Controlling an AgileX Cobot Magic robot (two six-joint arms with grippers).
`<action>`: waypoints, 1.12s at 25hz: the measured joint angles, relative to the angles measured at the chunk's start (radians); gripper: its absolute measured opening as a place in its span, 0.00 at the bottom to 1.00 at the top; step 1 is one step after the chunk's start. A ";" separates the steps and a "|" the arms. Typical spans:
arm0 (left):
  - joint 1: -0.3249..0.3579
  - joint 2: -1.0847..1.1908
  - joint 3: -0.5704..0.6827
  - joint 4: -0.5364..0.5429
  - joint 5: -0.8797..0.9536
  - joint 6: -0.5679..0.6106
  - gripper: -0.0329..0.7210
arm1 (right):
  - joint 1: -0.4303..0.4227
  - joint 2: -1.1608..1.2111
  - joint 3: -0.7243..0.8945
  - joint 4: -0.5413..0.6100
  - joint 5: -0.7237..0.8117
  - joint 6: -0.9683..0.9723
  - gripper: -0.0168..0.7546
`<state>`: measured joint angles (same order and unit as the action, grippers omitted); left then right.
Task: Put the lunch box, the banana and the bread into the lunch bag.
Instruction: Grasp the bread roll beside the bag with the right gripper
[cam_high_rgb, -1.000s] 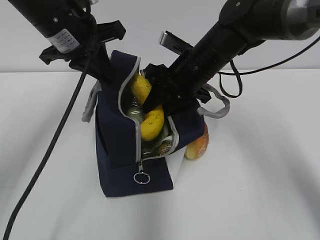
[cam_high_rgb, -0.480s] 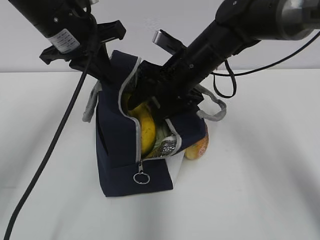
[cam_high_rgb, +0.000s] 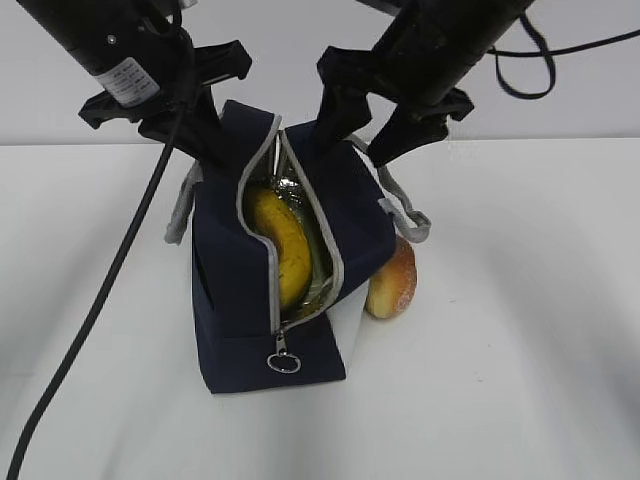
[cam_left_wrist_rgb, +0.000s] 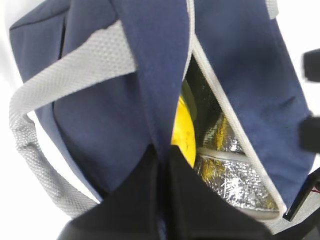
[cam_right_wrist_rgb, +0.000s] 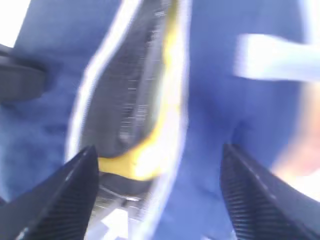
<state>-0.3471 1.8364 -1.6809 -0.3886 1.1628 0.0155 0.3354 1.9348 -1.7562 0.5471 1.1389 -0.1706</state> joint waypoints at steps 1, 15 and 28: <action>0.000 0.000 0.000 0.000 0.000 0.000 0.04 | -0.002 -0.027 0.002 -0.062 0.000 0.016 0.77; 0.000 0.000 0.000 0.002 0.015 0.000 0.04 | -0.004 -0.342 0.586 -0.179 -0.341 0.073 0.76; 0.000 0.000 0.000 0.003 0.019 0.000 0.04 | -0.004 -0.276 0.710 -0.193 -0.492 0.073 0.76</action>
<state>-0.3471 1.8364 -1.6809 -0.3857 1.1814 0.0155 0.3317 1.6584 -1.0465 0.3543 0.6472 -0.0974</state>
